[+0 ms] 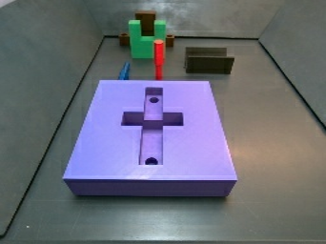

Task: Pick up the green object. Move up. Move to above the board. Insert the green object.
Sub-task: Pick up the green object.

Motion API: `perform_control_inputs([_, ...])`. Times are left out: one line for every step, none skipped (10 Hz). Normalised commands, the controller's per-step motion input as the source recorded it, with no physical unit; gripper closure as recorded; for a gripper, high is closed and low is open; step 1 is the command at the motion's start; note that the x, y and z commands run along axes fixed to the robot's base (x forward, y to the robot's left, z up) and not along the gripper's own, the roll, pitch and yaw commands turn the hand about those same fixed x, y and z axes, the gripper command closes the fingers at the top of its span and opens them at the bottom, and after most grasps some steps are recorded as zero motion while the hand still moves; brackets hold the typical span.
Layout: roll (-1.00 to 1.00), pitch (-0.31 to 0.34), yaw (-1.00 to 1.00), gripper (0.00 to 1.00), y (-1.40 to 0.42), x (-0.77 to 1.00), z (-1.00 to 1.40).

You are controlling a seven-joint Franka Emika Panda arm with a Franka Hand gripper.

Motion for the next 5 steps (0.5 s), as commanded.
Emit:
perform_control_inputs([0.0,0.0,0.0,0.0,0.0,0.03,0.0])
perform_control_inputs([-0.01,-0.026,0.0,0.0,0.0,0.0,-0.06])
perform_control_inputs([-0.09,-0.017,-0.09,0.0,0.42,0.05,-0.25])
perform_control_inputs([-0.17,-0.006,-0.16,0.0,0.7,0.18,-0.29])
perform_control_inputs([-0.13,-0.106,-0.13,0.0,0.47,0.1,-0.49])
